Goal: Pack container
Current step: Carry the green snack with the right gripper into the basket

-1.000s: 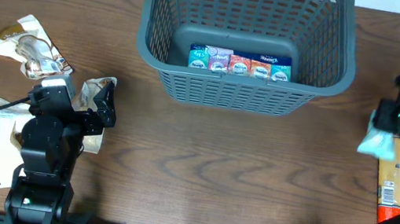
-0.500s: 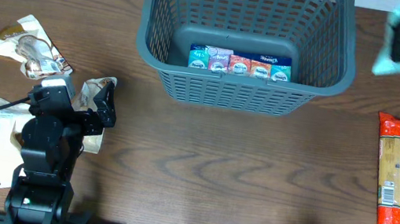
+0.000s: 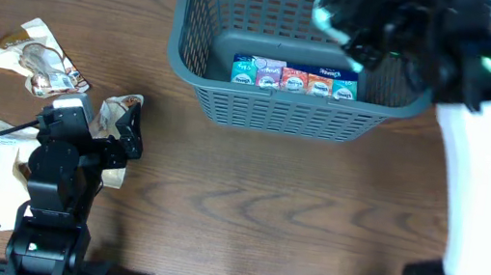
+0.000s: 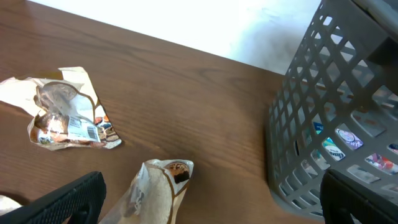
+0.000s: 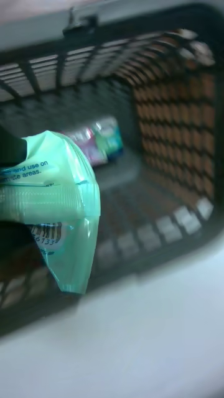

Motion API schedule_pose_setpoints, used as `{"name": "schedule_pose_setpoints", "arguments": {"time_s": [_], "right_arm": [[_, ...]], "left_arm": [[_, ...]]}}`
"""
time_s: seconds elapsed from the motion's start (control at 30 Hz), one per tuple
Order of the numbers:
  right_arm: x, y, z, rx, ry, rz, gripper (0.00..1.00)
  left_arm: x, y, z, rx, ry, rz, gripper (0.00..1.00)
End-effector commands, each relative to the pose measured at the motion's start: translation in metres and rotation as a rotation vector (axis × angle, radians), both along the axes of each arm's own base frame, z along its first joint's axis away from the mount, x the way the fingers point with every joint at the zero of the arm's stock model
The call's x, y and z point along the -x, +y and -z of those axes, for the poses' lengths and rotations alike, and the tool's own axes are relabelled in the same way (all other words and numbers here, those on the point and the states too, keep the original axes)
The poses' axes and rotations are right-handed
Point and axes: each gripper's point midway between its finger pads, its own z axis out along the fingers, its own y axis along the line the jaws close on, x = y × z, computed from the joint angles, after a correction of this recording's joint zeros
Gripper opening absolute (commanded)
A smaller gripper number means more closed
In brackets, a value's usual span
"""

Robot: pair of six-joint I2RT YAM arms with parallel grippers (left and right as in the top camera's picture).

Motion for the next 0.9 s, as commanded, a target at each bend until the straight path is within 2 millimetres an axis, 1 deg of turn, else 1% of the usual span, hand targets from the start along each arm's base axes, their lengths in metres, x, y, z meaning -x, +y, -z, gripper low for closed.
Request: {"name": "schedule_pose_setpoints", "arguments": {"time_s": [0.0,0.17,0.2,0.27,0.33,0.37,0.4,0.43,0.47,0.53,0.63,0.73,0.77,0.83,0.87], "right_arm": [[-0.012,0.021,0.056,0.066,0.084,-0.147,0.01],[-0.025,0.030,0.135,0.101,0.285,-0.163,0.01],[-0.026,0.031,0.147,0.103,0.317,-0.163,0.01],[-0.027,0.032,0.167,0.114,0.365,-0.162,0.01],[-0.026,0.031,0.180,0.123,0.404,-0.161,0.02],[-0.025,0.031,0.182,0.125,0.414,-0.160,0.04],[-0.024,0.031,0.184,0.124,0.427,-0.150,0.13],[-0.024,0.031,0.184,0.115,0.441,-0.131,0.27],[-0.024,0.031,0.184,0.109,0.453,-0.113,0.35],[-0.024,0.031,0.180,0.094,0.466,-0.083,0.44],[-0.022,0.029,0.166,0.076,0.452,-0.059,0.46],[-0.023,0.021,0.135,0.062,0.382,-0.029,0.46],[-0.029,0.013,0.121,0.059,0.345,0.033,0.47],[-0.043,-0.012,0.087,0.046,0.263,0.220,0.46],[-0.049,-0.032,0.065,0.044,0.204,0.325,0.46]], "left_arm": [[0.000,0.003,-0.010,-0.021,-0.019,-0.008,0.99],[0.000,0.003,-0.010,-0.020,-0.019,-0.008,0.99],[-0.001,0.003,-0.010,-0.020,-0.019,-0.005,0.99],[0.000,0.003,-0.010,-0.020,-0.019,-0.005,0.99],[0.000,0.003,-0.009,-0.020,-0.015,-0.005,0.99],[0.000,0.003,-0.009,-0.020,-0.013,-0.005,0.99],[0.000,0.003,-0.009,-0.020,-0.013,-0.005,0.99],[0.000,0.003,-0.009,-0.020,-0.012,-0.005,0.99],[0.000,0.003,-0.009,-0.020,-0.012,-0.005,0.99],[0.000,0.003,-0.009,-0.020,-0.012,-0.005,0.99],[0.000,0.003,-0.009,-0.020,-0.012,-0.005,0.99],[0.000,0.003,-0.009,-0.020,-0.012,-0.005,0.99],[0.000,0.003,-0.009,-0.020,-0.012,-0.005,0.99],[0.000,0.003,-0.008,-0.020,-0.010,-0.005,0.99],[0.000,0.003,-0.008,-0.020,-0.009,-0.005,0.99]]}}
